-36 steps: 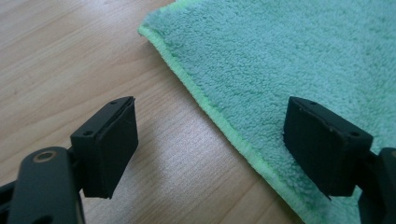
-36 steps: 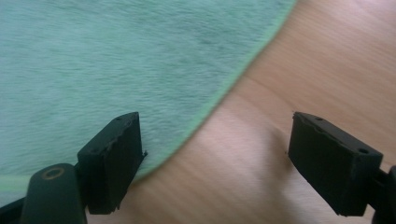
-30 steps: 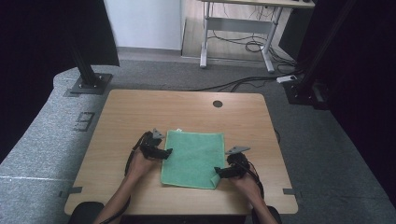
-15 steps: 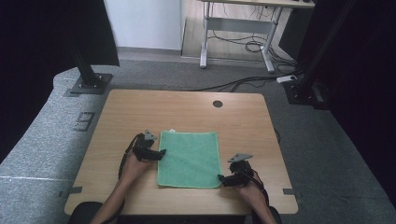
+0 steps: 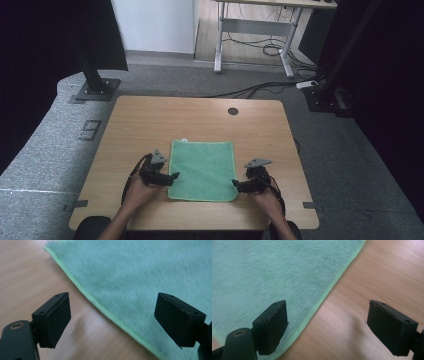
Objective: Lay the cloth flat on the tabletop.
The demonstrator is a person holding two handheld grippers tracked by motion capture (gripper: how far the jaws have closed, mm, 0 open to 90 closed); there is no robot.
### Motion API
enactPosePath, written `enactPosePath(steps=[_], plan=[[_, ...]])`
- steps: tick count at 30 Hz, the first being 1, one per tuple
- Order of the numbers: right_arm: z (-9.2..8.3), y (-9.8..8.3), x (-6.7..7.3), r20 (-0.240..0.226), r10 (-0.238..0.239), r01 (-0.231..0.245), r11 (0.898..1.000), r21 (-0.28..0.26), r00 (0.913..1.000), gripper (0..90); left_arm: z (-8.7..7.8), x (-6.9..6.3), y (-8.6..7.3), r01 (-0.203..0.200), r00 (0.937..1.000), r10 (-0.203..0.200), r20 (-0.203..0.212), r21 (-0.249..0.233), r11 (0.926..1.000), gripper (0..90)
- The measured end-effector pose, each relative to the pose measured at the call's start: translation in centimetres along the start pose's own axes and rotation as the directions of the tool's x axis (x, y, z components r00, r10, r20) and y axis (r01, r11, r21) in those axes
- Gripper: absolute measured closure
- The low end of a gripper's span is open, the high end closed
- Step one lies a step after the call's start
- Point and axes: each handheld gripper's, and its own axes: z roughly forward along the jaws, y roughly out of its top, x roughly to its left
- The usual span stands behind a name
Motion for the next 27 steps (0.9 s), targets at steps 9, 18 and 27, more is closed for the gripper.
enactPosePath(steps=[9,18,27], plan=[[2.1,0.5,-0.8,0.044,0.008,-0.009,0.999,0.032,0.999,15.0,0.8,0.7,-0.5,-0.002,0.9976,0.005,-0.069,0.04,0.9992,13.2],[2.7,1.0,-1.1,0.037,0.018,-0.019,1.0,0.022,0.9991,14.8,1.0,1.5,-0.7,0.031,0.9985,-0.03,-0.047,0.022,0.9993,13.7],[1.7,1.1,-1.3,0.02,0.026,-0.025,0.999,-0.029,0.9995,15.2,-0.8,0.8,-0.7,-0.007,1.0,0.007,0.002,-0.019,0.9998,13.8]])
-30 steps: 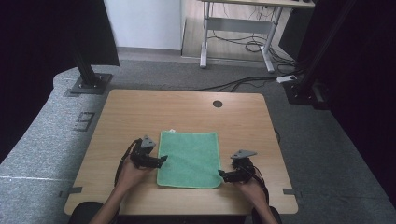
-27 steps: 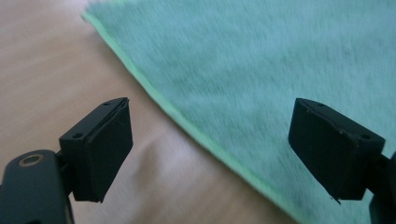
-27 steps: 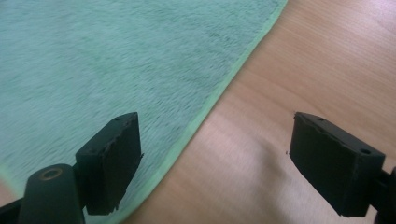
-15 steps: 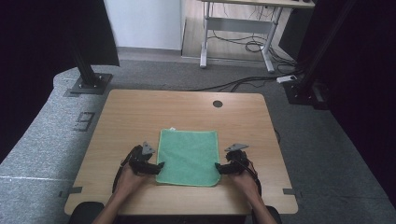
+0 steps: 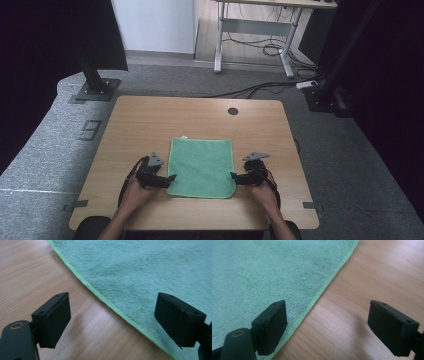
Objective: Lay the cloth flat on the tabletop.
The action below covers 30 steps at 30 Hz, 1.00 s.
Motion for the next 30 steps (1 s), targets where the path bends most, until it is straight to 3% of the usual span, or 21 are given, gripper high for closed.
enactPosePath(steps=[6,10,18,23,30], plan=[[-1.5,-0.3,-0.4,-0.013,0.001,-0.001,1.0,-0.023,0.9999,13.7,-1.4,0.1,-0.6,-0.016,0.9998,0.016,-0.009,0.004,0.9999,12.2],[-2.1,-0.8,-0.8,-0.011,-0.007,0.007,1.0,-0.015,0.9999,12.5,-2.2,0.6,-1.5,0.003,1.0,-0.003,-0.005,0.003,1.0,11.7],[-2.2,-2.0,-0.8,0.009,0.0,0.0,1.0,0.018,1.0,0.7,-3.2,1.8,-3.3,0.035,0.9987,-0.035,-0.037,0.009,0.9993,8.6],[-1.8,-2.5,-0.9,0.016,0.007,-0.008,1.0,0.026,0.9998,0.0,-3.0,2.8,-3.9,0.072,0.9968,-0.072,-0.033,0.005,0.9974,5.7],[-1.2,-3.3,-1.4,0.021,0.019,-0.019,1.0,0.019,0.9996,0.0,-2.3,3.2,-4.4,0.077,0.996,-0.076,-0.048,0.037,0.9963,1.0]])
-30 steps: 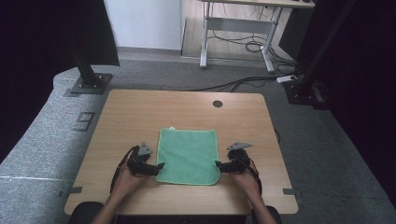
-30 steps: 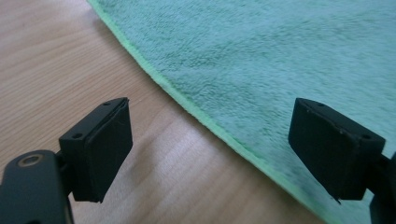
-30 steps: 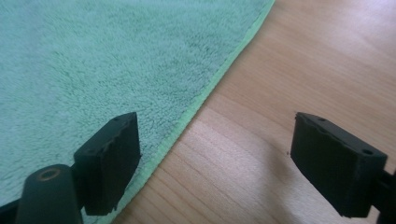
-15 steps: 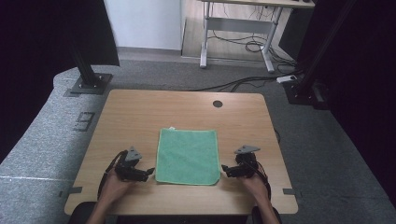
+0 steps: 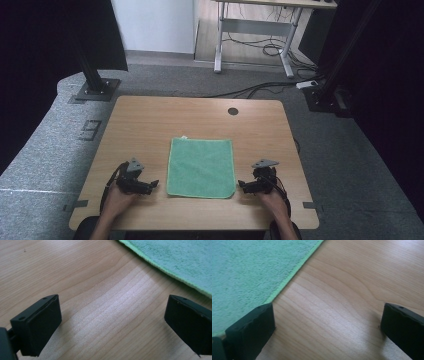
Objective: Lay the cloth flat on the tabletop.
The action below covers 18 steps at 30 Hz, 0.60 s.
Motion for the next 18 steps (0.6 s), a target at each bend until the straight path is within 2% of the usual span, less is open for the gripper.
enactPosePath(steps=[4,6,18], plan=[[0.11,-0.2,-0.16,0.01,-0.001,0.001,1.0,-0.02,0.9999,0.0,0.31,-0.23,0.18,-0.021,0.9998,0.021,-0.004,0.024,0.9995,0.3],[0.2,-0.27,-0.15,0.015,-0.007,0.007,1.0,-0.029,0.9999,0.0,0.46,-0.31,0.28,-0.016,0.9998,0.016,0.01,0.03,0.9994,0.0],[0.27,-0.27,-0.12,0.023,0.001,0.0,0.999,-0.036,0.9997,0.0,0.49,-0.37,0.31,-0.011,0.9999,0.011,0.006,0.032,0.9994,0.0]])
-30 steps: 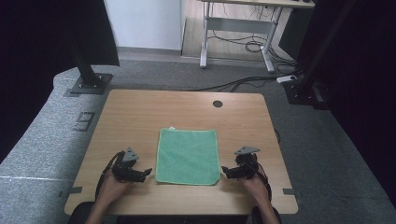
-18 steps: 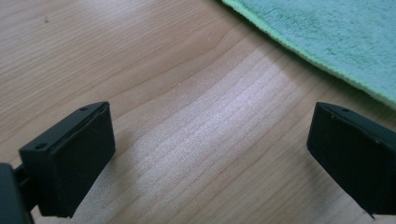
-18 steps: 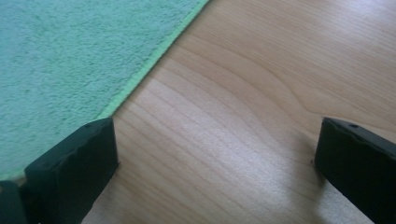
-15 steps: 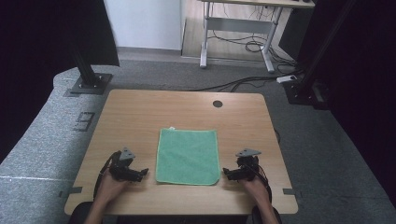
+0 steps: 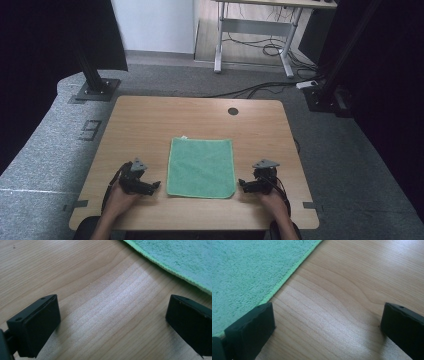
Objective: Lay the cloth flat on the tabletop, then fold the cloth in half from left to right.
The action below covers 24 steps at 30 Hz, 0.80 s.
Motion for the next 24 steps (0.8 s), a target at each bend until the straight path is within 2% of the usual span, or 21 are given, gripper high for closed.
enactPosePath(steps=[11,15,17,24], plan=[[0.0,0.1,0.0,0.0,-0.001,0.001,1.0,0.003,1.0,0.0,0.1,0.0,0.1,0.004,1.0,-0.004,-0.002,-0.002,1.0,0.0],[0.0,0.2,0.1,0.004,0.004,-0.004,1.0,0.01,1.0,0.0,0.3,0.1,0.5,0.018,0.9998,-0.018,0.001,-0.005,0.9998,0.0],[0.0,0.2,0.1,0.002,0.005,-0.005,1.0,0.013,1.0,0.0,0.4,0.1,1.0,0.025,0.9997,-0.025,-0.002,-0.018,0.9995,0.0],[-0.2,0.4,0.4,-0.019,0.029,-0.028,1.0,0.011,0.9994,0.0,0.4,0.3,3.4,0.009,0.9997,-0.011,-0.02,-0.062,0.998,0.2]])
